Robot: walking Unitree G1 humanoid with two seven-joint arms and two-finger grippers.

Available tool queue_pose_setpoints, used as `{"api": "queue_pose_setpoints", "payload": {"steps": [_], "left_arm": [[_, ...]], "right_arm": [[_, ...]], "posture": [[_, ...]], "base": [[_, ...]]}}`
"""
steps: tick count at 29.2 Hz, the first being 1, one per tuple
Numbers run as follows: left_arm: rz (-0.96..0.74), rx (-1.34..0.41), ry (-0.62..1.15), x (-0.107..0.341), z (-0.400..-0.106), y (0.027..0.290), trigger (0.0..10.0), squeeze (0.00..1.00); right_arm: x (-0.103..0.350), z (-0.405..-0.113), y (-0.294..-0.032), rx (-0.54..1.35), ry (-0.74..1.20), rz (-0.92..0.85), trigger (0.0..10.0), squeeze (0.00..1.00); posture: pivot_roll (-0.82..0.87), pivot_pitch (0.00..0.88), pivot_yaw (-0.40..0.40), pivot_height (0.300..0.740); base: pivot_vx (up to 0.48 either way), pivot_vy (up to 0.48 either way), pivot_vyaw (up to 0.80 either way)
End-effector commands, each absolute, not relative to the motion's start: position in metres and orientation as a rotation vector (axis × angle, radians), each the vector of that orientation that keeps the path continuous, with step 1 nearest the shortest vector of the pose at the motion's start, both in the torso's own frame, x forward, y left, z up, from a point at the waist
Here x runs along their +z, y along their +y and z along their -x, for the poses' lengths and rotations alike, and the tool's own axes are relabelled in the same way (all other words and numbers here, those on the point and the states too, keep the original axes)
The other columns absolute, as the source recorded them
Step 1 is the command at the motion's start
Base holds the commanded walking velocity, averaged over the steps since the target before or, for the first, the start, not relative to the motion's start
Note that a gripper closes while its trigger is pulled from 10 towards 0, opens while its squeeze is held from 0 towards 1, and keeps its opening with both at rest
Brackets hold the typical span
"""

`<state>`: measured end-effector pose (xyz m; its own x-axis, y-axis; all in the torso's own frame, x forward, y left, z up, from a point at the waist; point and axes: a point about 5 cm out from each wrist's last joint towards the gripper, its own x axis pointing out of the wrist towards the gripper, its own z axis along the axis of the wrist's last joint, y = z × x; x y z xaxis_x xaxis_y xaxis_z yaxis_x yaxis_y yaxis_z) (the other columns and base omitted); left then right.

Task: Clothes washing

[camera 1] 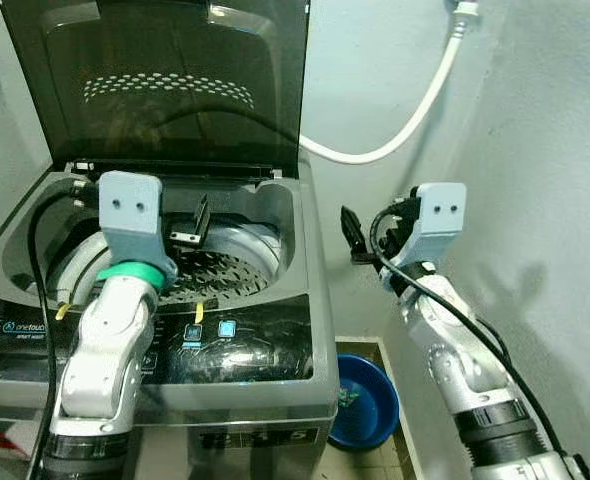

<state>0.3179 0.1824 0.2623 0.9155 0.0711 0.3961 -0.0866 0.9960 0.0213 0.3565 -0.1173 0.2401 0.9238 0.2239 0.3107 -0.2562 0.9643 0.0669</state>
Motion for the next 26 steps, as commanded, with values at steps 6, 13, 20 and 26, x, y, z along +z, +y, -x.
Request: {"api": "queue_pose_setpoints", "payload": {"steps": [6,13,20,26], "left_arm": [[-0.02,0.103,-0.285,0.243,-0.313,0.193,10.0,0.0],[-0.006,0.12,-0.309,0.237,-0.306,0.19,10.0,0.0],[-0.014,0.131,-0.338,0.24,-0.304,0.191,10.0,0.0],[-0.04,0.145,-0.323,0.241,-0.301,0.191,10.0,0.0]], "right_arm": [[0.228,-0.355,-0.114,0.266,-0.288,-0.07,10.0,0.0],[0.226,-0.357,-0.11,0.289,-0.289,-0.055,10.0,0.0],[0.227,-0.358,-0.107,0.311,-0.289,-0.051,10.0,0.0],[0.224,-0.36,-0.102,0.346,-0.277,-0.04,10.0,0.0]], "posture": [[0.08,0.0,-0.036,0.74],[0.09,0.0,-0.065,0.74],[0.1,0.0,-0.075,0.74],[0.1,0.0,-0.083,0.74]], "base": [[0.0,0.0,0.0],[0.0,0.137,0.0],[0.0,0.343,0.0],[0.0,0.0,0.0]]}}
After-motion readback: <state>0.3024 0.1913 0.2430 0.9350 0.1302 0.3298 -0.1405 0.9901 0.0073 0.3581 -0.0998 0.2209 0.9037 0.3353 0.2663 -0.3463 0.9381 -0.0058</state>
